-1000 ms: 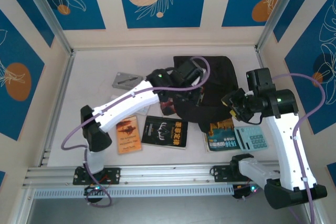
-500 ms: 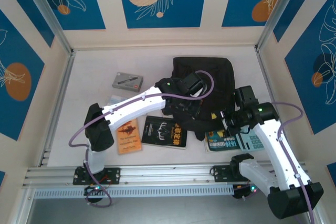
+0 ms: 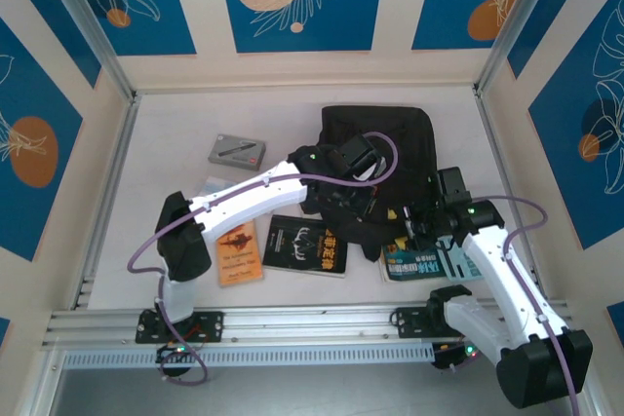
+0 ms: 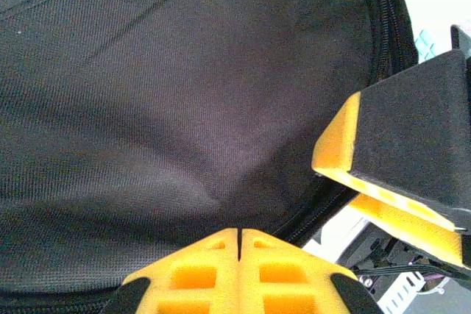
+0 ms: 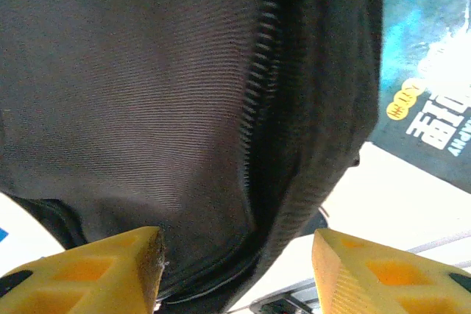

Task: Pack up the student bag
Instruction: Unzip the student bag at the center of the table.

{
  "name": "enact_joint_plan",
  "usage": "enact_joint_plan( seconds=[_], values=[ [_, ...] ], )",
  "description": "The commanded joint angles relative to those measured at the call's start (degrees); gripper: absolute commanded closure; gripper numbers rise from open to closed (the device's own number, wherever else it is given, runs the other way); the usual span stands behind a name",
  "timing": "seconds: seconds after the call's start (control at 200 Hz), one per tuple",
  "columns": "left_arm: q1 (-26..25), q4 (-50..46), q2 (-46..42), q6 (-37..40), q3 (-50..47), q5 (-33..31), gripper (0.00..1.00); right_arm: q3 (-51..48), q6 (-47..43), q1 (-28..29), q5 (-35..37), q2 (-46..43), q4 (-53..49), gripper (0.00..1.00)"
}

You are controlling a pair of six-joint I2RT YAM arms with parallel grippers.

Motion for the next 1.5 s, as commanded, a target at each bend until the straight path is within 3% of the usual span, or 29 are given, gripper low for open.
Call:
enact_joint_plan(
  seconds=[0.0,0.135,0.365,0.455,0.975,1.495],
  values=[
    [0.77,0.72,-3.29,1.79,-1.85,-1.45,1.0,0.14,0.97,2.01,3.4,0.49,-2.81,0.47],
    [1.39,0.79,-4.6,1.99,-4.72,-2.49,1.0,0.64,1.19,5.16,7.2,0.51,-6.25,0.56],
    [1.61,-0.27,-6.72,3.83,-7.86,-5.87,1.0,-0.92,3.7,10.24,9.49,1.1,-6.46,0.91],
    [1.6,-1.45,-7.16,4.57,-8.36,-7.92,1.0,-0.62,4.34,11.78,10.42,1.12,-6.51,1.0],
    [1.86,-7.32,-6.75,11.44,-7.76,-21.37,1.0,2.95,2.41,14.47,12.35,4.24,-9.06,1.0],
    [9.63,-5.02,-4.39,10.85,-4.82,-20.65,1.0,7.16,-4.55,13.78,14.63,7.06,-13.08,1.0]
  ],
)
